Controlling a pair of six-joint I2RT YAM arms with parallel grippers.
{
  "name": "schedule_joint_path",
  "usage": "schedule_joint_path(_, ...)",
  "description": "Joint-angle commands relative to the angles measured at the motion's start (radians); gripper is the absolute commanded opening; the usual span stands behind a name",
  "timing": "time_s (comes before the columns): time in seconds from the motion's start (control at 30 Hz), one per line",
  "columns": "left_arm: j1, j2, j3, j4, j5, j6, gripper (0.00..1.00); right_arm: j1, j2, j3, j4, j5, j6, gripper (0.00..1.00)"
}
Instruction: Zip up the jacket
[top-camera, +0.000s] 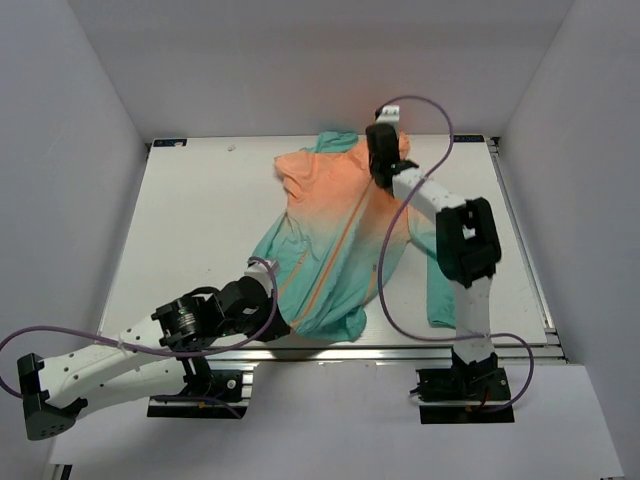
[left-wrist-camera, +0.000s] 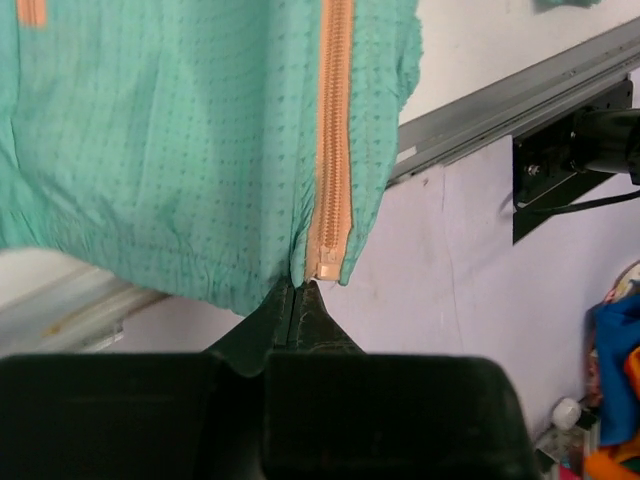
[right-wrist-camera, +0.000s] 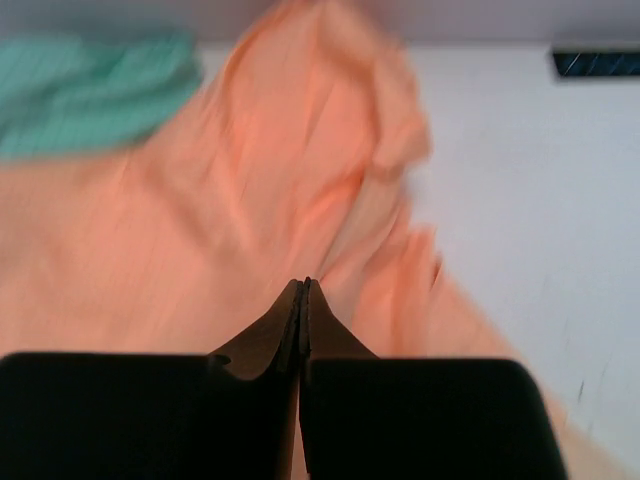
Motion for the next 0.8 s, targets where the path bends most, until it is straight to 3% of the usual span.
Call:
schedule_joint_path(0.0, -0.011, -0.068, -0.04, -0.167, 0.05, -0.119, 0.0, -0.117, 0.21, 0.308, 0.067, 0.085, -0.104, 0.0)
schedule_joint_path(0.03, -0.011, -0.09, -0.048, -0.179, 0.038, -0.151, 0.0, -0.143, 0.264, 0.47, 0.074, 0.085, -0.12, 0.0)
schedule_joint_path(0.17, -0.011, -0.127, -0.069, -0.216, 0.037, -0.228, 0.0, -0.209, 0.516, 0.848, 0.051, 0.065, -0.163, 0.0)
schedule_joint_path(0.27, -0.011, -0.145, -0.104, -0.253, 0.048, -0.281, 0.0, -0.247, 0.536, 0.776, 0.264, 0.027, -0.178, 0.0)
schedule_joint_path(0.4, -0.011, -0.135, -0.092, -0.288, 0.002, -0.314, 0.0, -0.266, 0.527, 0.738, 0.3, -0.084, -0.167, 0.0)
schedule_joint_path(0.43, -0.011, -0.124, -0.082, -0.288, -0.012, -0.312, 0.43, -0.261, 0.51, 0.715, 0.289, -0.111, -0.169, 0.0)
schedule_joint_path(0.5, -0.011, -0.08, -0.047, -0.284, -0.032, -0.3, 0.96, -0.26, 0.441, 0.615, 0.284, -0.223, -0.171, 0.0)
schedule_joint_path(0.63, -0.011, 0.011, 0.088, -0.357, -0.177, -0.272, 0.98, -0.258, 0.28, 0.462, 0.217, -0.369, -0.138, 0.0)
schedule_joint_path(0.67, -0.011, 0.029, 0.125, -0.379, -0.217, -0.272, 0.98, -0.257, 0.196, 0.422, 0.185, -0.41, -0.097, 0.16)
schedule_joint_path(0.77, -0.003, 0.126, 0.251, -0.344, -0.375, -0.24, 0.98, -0.257, 0.003, 0.221, 0.124, -0.455, -0.007, 0.29)
